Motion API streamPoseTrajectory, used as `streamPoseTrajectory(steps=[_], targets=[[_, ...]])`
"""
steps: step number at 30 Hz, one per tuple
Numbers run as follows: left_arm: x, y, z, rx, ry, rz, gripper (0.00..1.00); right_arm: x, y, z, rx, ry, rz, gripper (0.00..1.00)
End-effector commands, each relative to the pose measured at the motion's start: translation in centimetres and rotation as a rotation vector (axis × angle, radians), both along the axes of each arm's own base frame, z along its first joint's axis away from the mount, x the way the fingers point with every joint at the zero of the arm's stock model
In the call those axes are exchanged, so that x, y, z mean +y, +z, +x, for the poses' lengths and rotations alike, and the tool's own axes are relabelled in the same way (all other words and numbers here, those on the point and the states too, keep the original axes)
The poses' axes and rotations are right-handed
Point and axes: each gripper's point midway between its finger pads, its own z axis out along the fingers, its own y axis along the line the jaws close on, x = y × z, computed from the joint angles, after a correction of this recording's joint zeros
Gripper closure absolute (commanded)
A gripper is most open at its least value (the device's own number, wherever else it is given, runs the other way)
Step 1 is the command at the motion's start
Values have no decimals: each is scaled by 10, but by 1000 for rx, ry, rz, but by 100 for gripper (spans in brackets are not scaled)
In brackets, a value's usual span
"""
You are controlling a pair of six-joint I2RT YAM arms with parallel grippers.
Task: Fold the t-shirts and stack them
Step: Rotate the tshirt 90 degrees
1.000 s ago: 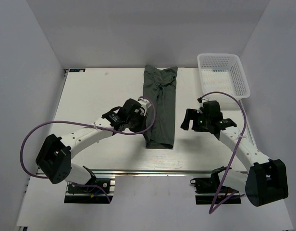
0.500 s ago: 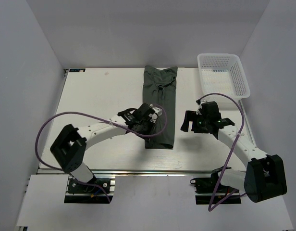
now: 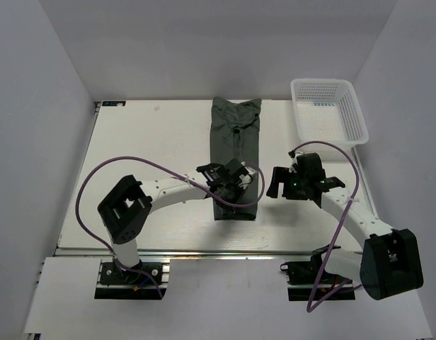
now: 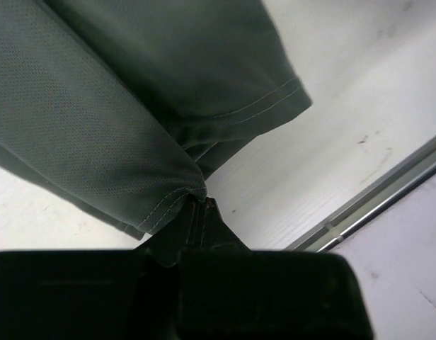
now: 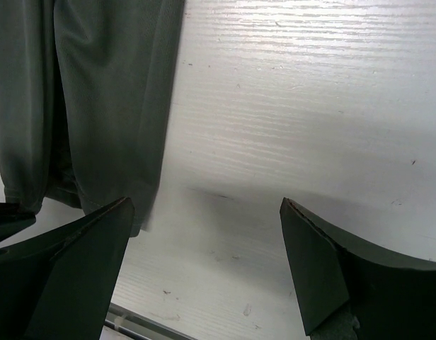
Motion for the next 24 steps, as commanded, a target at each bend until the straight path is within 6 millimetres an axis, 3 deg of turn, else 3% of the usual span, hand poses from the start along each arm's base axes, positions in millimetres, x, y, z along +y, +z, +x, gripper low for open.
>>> streamPoseTrajectory(steps=[1,2,7,11,13,16,17,18,22,24], targets=[[-23,19,1,-20,-26,-79,100,4,10,2,-41,11,30,10],[-28,23,-2,-26,-37,-88,100,4,10,1,-40,14,33,10],[-28,3,-3,1,-18,-30,96,3,11,-2,-50,15,33,10],[-22,2,3,-21,12,12,64,2,12,-2,-49,12,32,10],[-19,10,2,-39,24,15,57,3,13,-3,-50,19,33,10],[-9,29,0,-85,44,-34,40,4,14,-3,-51,20,48,10],[-9,48,-5,-116,36,-87,35,7,14,-5,-50,39,54,10],[-12,57,-5,-131,31,-133,1,8,15,-4,-54,38,60,10],[12,58,-11,-169,64,-132,0,15,18,-4,-62,64,87,10],[24,48,-12,-170,87,-93,0,21,22,-5,-66,93,119,10]])
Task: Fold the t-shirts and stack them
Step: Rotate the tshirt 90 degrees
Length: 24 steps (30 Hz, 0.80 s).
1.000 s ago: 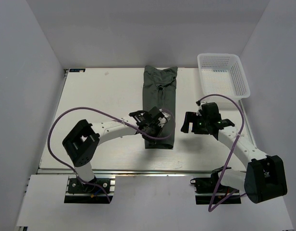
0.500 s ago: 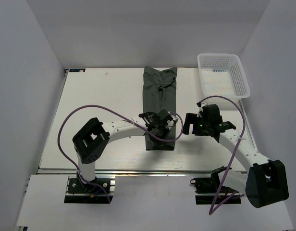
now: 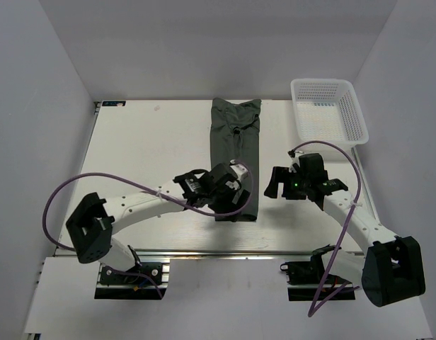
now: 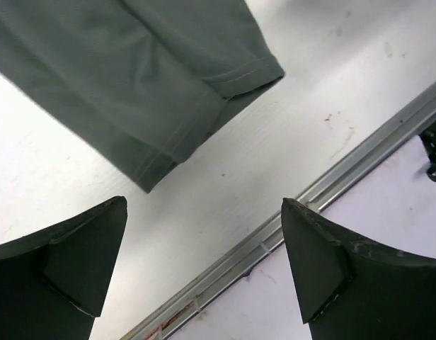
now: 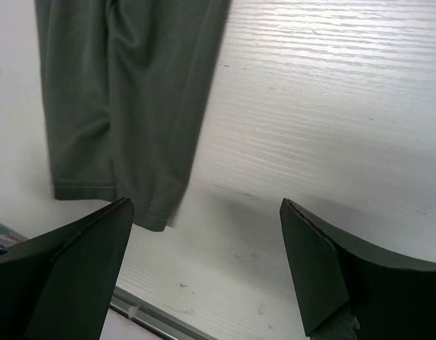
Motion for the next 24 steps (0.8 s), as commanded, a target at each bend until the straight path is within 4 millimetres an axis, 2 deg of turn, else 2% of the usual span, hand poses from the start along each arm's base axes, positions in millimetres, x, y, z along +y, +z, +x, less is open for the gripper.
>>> streamPoseTrajectory(steps=[1,4,9,13,17,19,24], targets=[[16,-3,5,-51,56,30,0,19,15,-1,-46,83,87,10],[28,-16,2,-46,77,64,0,38,34,-4,-75,162,181,10],[38,-32,6,-86,106,80,5,59,44,-13,-62,241,271,12],[30,-38,18,-125,127,64,11,78,45,-26,-13,325,346,15],[16,-31,35,-196,159,0,16,75,39,-21,1,276,319,15],[13,-33,37,-200,160,-7,16,73,38,-19,8,241,315,15],[9,-52,35,-174,136,23,20,69,29,-18,46,183,305,15]])
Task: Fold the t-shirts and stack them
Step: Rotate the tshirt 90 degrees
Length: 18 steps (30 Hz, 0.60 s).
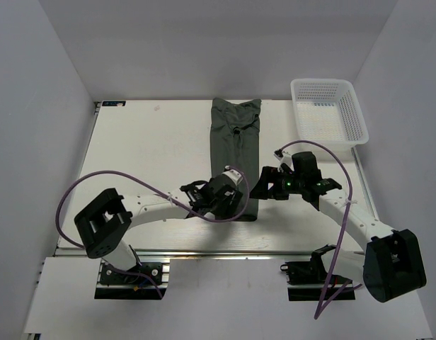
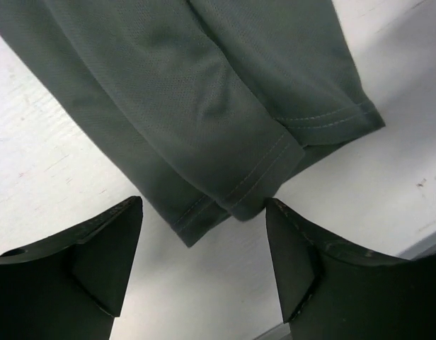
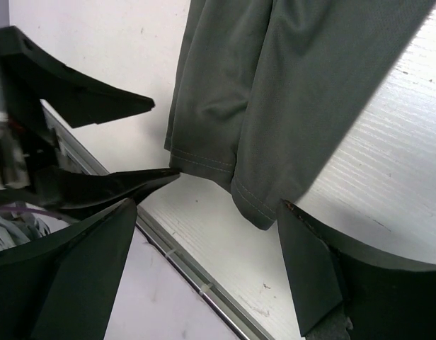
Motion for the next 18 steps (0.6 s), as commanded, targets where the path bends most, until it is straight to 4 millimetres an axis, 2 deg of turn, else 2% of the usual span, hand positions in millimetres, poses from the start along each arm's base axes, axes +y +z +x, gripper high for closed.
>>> streamPoseTrajectory(steps=[1,2,3,5,12,14,18], targets=[[-9,-5,5,-11,-5,-10,20,0,-1,6,9,-42,8,15],[-9,-5,5,-11,-5,-10,24,0,0,6,8,-44,7,15],[-8,-12,0,-1,-21,17,24,-1,-4,7,24,-48,2,15],[-11,-13,0,9,-29,14,25,0,-5,8,25,-46,2,15],[-19,-14,-6,10,-54,1,25,1,-9,7,38,-43,5,15],[-24,-13,-12,17,-90,-11,22,0,-9,8,37,-46,3,15],[-22,-19,-15,10,-101,6,22,-1,-13,6,47,-45,-5,14]])
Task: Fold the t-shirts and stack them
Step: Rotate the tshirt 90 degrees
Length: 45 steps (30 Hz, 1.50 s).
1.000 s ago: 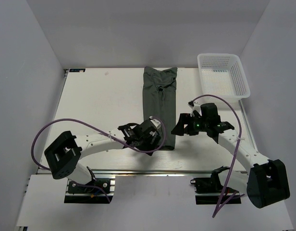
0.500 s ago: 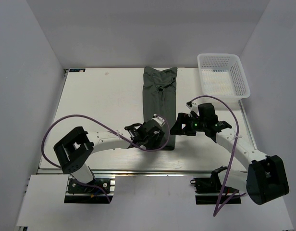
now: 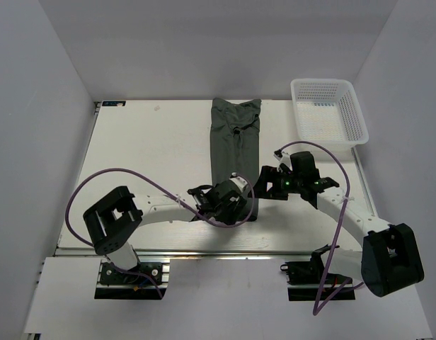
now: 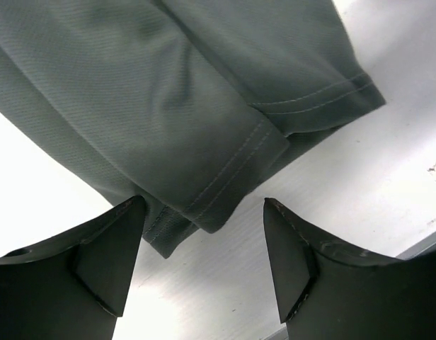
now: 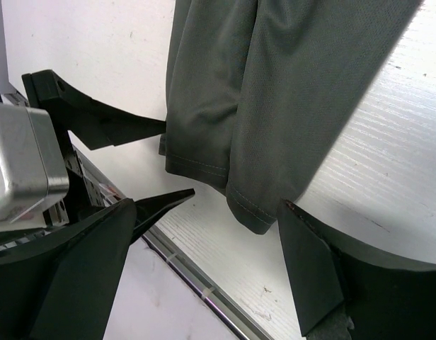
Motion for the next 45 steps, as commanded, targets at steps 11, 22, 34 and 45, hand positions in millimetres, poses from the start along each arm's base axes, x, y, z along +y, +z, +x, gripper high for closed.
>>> streamPoseTrajectory(steps=[11,22,34,45], targets=[[0,2,8,-61,16,54,65,-2,-8,-2,14,-8,1,14],[23,40,1,-62,84,48,85,-9,-35,-8,77,-42,-57,17],[50,26,-15,10,96,168,83,-11,-40,-6,78,-48,-77,17],[43,36,-14,-8,89,101,67,-10,-43,-7,88,-33,-79,17]])
